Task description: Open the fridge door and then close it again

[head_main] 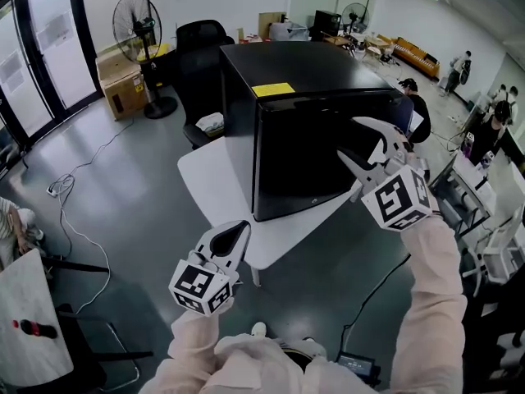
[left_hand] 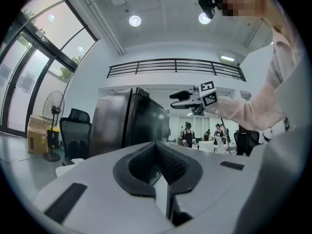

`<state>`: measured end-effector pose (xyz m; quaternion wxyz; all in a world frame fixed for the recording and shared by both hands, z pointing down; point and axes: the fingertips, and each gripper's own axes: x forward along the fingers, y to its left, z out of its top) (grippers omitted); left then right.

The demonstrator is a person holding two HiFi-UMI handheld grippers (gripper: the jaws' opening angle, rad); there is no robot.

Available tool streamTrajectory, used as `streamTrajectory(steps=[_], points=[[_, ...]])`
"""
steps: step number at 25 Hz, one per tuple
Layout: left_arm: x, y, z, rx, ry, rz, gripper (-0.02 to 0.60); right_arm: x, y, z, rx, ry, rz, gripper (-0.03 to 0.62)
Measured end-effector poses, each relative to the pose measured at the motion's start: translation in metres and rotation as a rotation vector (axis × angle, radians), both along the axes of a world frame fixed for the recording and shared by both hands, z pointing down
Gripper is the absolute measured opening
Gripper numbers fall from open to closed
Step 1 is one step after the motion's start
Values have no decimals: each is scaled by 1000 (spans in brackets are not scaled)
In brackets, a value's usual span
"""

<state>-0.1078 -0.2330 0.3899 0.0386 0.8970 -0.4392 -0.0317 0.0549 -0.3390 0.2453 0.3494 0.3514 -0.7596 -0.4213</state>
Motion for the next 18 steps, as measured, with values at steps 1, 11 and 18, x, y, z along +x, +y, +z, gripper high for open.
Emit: streamTrajectory(steps=[1,11,18], points=[[3,-1,0,1,-4,9,12,11,8,1,-22,-53,10,236],[26,3,0,10,-12,71,12,89,82,56,-212,-720,198,153],[33,10,5,17,-14,46,12,86,132,134,-330,-1087,321,62]])
